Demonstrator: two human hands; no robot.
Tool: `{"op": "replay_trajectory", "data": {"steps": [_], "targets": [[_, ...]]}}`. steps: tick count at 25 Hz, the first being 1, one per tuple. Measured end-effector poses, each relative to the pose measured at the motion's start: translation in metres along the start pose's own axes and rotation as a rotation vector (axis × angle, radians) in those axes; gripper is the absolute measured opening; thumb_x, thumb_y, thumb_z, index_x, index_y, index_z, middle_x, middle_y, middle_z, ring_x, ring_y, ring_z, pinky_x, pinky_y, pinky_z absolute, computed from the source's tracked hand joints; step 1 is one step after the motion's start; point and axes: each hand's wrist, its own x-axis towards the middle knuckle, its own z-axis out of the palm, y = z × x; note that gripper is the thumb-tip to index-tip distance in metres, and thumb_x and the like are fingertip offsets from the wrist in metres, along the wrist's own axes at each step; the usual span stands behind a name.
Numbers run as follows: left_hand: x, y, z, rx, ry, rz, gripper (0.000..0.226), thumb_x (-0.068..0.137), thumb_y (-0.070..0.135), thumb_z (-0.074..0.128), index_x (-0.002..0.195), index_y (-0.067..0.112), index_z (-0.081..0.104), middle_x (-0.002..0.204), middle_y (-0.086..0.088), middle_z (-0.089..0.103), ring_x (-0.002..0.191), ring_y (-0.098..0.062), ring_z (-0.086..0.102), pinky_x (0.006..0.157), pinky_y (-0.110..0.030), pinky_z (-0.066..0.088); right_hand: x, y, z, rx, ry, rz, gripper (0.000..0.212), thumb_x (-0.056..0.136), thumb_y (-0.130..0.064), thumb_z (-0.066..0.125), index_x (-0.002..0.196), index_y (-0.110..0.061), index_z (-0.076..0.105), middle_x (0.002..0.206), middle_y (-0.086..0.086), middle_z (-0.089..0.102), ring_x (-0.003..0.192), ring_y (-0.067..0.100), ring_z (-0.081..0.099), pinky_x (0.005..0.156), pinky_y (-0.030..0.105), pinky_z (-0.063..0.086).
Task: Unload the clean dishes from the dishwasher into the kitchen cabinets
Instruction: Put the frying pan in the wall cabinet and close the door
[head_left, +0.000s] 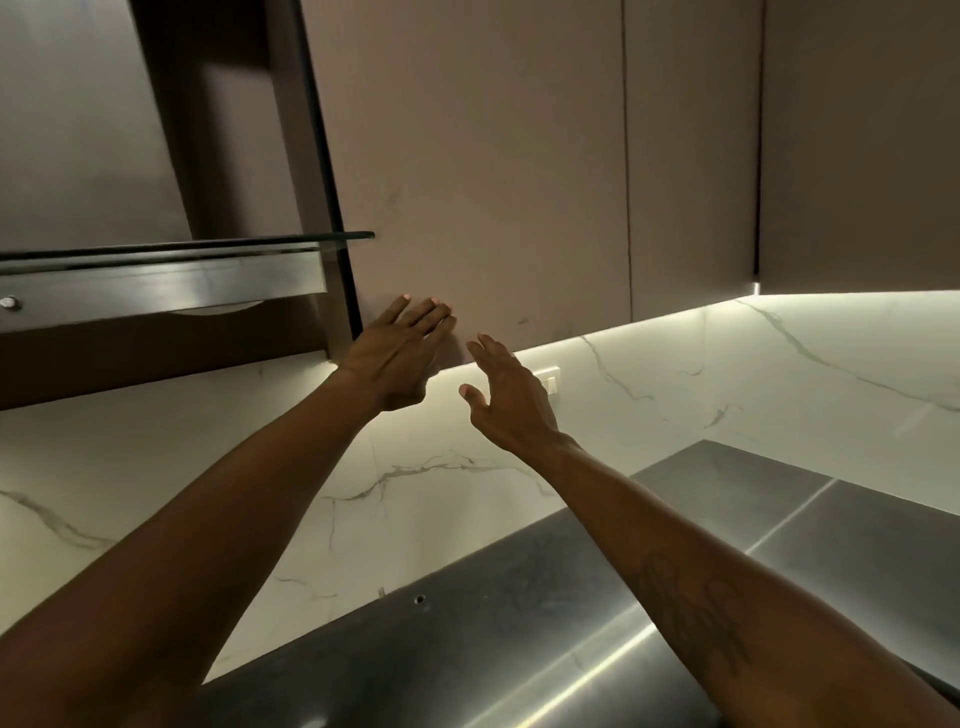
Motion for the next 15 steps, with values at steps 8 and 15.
{"op": "replay_trajectory", "data": {"steps": [8,15], "targets": [[-0.007,0.125,-0.035,-0.208,0.052,0.147,0.075,0.096,0.043,0.051,0.156,0.011,0.02,0.164,-0.009,0.019,0.152,-0.024,0.016,0.123,-0.044,0.013,-0.111,0.045,-0.082,-0.175,-0.095,0.176,0.075,0.093,-0.036,0.063,0.157,-0.018,0.027,0.165,0.0,0.022,0.152,0.017,0.021,0.124,0.039,0.019],[0.009,0.27,-0.077,-0.4,0.08,0.316,0.079,0.096,0.051,0.051,0.158,0.016,0.018,0.165,-0.006,0.015,0.152,-0.022,0.012,0.124,-0.042,0.009,-0.207,0.099,-0.192,-0.356,-0.113,0.352,0.082,0.09,-0.034,0.065,0.158,-0.018,0.023,0.166,0.002,0.017,0.153,0.017,0.014,0.125,0.039,0.014]]}}
